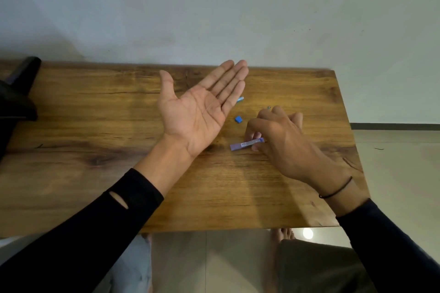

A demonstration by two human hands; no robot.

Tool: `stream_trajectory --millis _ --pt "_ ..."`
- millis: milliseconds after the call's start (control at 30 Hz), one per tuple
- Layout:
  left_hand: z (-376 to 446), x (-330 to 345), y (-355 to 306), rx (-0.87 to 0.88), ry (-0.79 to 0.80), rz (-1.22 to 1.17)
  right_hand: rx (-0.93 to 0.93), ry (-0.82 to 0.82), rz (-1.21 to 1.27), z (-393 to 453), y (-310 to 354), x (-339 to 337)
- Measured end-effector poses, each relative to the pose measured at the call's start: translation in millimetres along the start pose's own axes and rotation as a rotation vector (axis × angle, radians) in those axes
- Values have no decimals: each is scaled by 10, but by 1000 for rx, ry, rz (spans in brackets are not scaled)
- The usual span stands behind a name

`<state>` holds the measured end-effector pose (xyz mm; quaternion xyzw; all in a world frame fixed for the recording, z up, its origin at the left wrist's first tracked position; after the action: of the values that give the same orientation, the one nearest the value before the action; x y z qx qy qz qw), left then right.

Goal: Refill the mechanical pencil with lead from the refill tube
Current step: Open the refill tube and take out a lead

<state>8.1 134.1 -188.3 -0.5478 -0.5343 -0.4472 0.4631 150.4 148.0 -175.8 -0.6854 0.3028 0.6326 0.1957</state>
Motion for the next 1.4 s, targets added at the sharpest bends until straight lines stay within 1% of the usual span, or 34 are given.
stream_trajectory --millis 167,233,333,500,567,633,733,867,1133,1400 --pt "4 0 45 -23 -1 5 31 38 32 37 -48 12" --pt "4 3 70 -34 -3 3 28 10 40 36 -62 -34" --pt "13 -9 86 -40 -5 22 30 -143 92 20 -115 -197" --pt "15 -58 145 -44 -37 78 79 -516 147 -41 -142 -539" --pt "-1 -88 165 -47 -64 111 50 -588 119 -44 -31 -607" --pt "-14 -122 207 -44 -96 172 -1 -587 55 -29 100 -617" --pt "-48 -150 280 -45 -135 232 -81 -529 -40 4 256 -582" --pt "-84 -132 352 -79 -135 291 -125 -457 -142 24 311 -513" --pt "-110 -108 471 -150 -125 305 -143 -405 -185 53 317 -460" --pt "-99 -119 482 -192 -114 355 -176 -444 -207 27 376 -513"
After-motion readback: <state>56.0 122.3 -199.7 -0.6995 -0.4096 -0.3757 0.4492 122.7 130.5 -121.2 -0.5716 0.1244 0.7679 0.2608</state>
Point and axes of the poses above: each hand's wrist, its own z-axis towards the middle knuckle, its own x-axis out of the palm, y = z × x, the point moved 8 cm from there along z, towards the middle knuckle, and after that the axes turned 13 degrees about -z, right-handed, at the moved point
